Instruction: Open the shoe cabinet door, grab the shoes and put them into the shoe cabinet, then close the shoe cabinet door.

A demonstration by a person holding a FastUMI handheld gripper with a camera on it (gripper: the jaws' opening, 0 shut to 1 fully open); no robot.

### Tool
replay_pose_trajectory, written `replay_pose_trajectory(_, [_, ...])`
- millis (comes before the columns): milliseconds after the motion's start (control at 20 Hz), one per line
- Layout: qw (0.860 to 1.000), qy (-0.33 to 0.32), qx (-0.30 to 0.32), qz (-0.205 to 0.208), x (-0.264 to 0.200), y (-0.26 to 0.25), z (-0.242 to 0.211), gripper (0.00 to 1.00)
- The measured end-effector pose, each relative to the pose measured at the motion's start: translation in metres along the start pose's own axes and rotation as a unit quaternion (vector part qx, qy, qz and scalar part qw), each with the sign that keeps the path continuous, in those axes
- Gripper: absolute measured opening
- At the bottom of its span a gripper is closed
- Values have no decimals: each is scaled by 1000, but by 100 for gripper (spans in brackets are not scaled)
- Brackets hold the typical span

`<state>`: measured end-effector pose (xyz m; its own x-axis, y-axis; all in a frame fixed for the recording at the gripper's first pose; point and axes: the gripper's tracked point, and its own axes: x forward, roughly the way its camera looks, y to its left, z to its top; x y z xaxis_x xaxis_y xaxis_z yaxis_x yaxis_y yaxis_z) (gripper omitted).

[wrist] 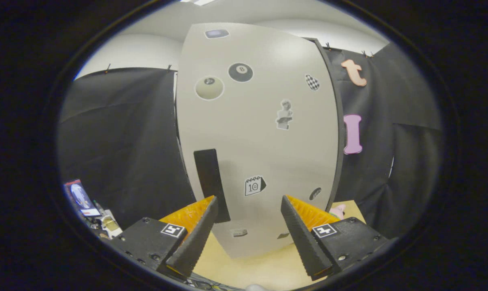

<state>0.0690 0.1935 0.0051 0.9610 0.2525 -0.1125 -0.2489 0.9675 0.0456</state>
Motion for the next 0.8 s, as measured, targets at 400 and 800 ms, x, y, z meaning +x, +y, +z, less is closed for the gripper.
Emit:
replay_pose_trajectory(400, [1000, -8, 3, -18, -15, 1, 4, 99])
replay_pose_trajectory(800, [998, -30, 11, -57, -61, -19, 32, 99])
